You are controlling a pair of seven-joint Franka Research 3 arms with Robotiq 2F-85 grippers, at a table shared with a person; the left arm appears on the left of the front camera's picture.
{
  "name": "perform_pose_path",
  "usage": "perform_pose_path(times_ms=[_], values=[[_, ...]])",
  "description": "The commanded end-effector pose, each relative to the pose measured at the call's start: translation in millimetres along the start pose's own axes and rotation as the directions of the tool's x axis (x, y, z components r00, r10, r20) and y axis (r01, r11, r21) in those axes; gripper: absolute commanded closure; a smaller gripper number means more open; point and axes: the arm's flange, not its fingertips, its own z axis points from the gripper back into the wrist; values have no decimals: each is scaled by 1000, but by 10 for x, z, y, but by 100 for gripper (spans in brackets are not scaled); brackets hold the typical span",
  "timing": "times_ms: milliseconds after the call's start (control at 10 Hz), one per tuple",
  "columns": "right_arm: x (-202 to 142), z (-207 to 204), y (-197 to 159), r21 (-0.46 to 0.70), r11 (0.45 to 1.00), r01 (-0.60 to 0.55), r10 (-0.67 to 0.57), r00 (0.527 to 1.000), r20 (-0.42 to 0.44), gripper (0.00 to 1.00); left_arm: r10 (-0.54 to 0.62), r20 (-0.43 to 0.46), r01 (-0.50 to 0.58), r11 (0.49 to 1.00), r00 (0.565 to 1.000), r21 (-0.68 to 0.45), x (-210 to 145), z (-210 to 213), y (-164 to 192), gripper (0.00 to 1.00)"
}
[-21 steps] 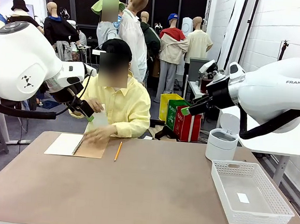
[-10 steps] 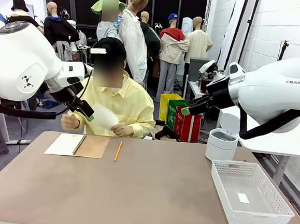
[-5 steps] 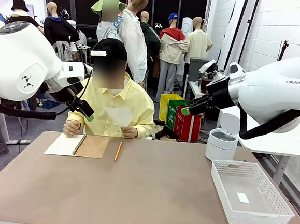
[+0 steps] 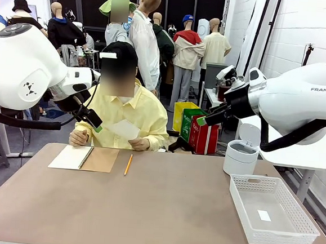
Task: Sort the paper based on its condition.
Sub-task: If a person hands you a paper, place it in the Organizing basket , and if it's crumpled, put it in the Trash can.
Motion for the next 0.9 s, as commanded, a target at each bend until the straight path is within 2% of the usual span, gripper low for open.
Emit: perform_pose_path(times_ms=[0, 800], values=[[2, -5, 10, 3, 1000, -1, 1, 1000, -5, 0, -1, 1, 1, 1000, 1000, 2, 1, 5, 5, 0], [2, -5, 10, 3, 1000, -1, 1, 1000, -5, 0, -1, 1, 1, 1000, 1000, 2, 1, 5, 5, 0]])
